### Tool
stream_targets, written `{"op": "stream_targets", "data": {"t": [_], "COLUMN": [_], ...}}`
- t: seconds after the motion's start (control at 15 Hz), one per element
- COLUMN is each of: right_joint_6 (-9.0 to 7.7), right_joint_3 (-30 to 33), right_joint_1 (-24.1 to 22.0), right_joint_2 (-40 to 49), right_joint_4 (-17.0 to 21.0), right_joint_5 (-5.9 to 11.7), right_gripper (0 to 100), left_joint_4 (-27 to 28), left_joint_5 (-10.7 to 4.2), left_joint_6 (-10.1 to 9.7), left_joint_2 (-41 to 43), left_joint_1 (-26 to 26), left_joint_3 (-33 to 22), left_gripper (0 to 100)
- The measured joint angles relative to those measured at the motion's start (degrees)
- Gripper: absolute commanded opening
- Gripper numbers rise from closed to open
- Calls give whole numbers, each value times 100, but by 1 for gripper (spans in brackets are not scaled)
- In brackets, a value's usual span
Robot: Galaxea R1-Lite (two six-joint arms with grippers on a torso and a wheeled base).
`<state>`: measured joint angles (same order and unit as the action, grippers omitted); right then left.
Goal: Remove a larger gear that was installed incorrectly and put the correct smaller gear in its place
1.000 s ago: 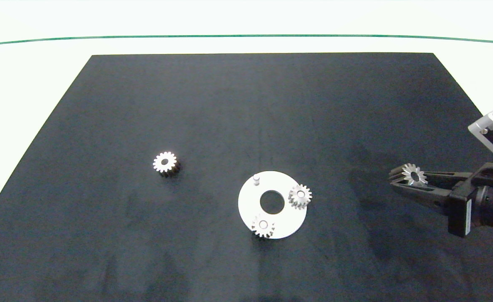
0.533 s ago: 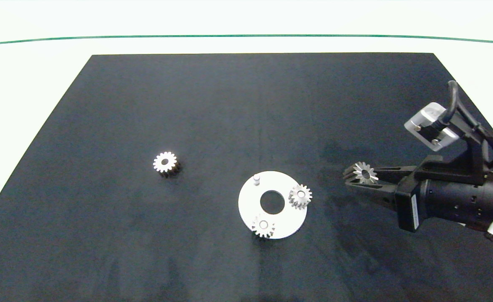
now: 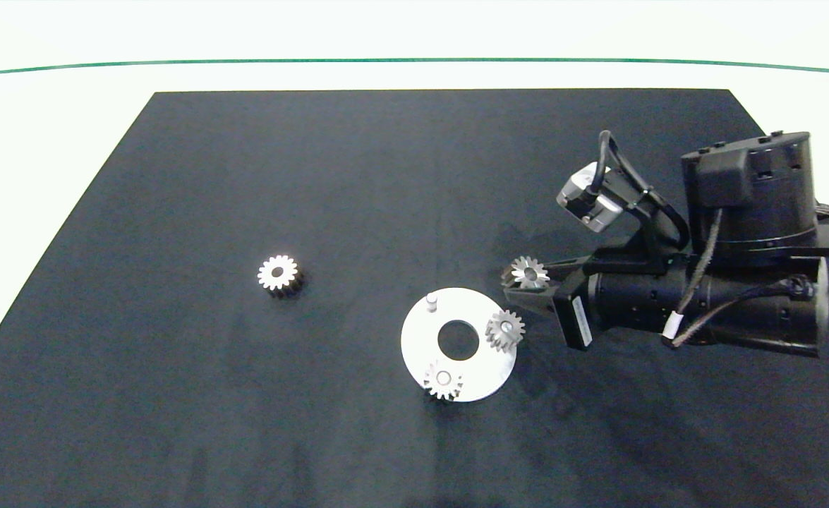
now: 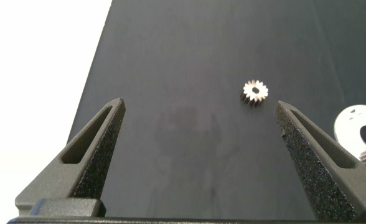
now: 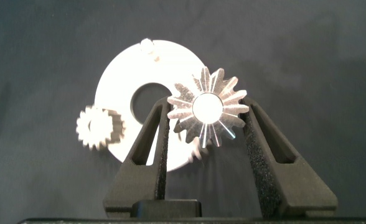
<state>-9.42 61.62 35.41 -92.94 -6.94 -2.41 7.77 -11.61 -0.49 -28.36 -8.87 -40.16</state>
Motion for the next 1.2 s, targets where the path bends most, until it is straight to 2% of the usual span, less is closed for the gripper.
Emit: {"op": "stream_targets", "data": {"t": [0.33, 0.47, 0.93, 1.07, 1.2], "right_joint_6": [-7, -9, -55, -57, -60], "right_joint_3": [668, 894, 1849, 2192, 2526], "right_joint_1": [422, 507, 628, 695, 819], "right_joint_2": [-736, -923, -1296, -1409, -1532], "right_joint_4": [20, 156, 1252, 1520, 1950], "right_joint_5": [93, 176, 371, 489, 638], "right_gripper": [22, 22, 22, 22, 22], "left_joint_4": [15, 11, 20, 24, 26], "left_joint_5": [-2, -5, -7, -2, 0], "left_joint_6": [5, 5, 7, 7, 2], "left_joint_2": [179, 221, 262, 267, 271], "left_joint_1": [-10, -10, -10, -11, -11], "left_joint_3": [-20, -57, -63, -59, -55], "left_gripper": [100, 100, 100, 100, 100]}}
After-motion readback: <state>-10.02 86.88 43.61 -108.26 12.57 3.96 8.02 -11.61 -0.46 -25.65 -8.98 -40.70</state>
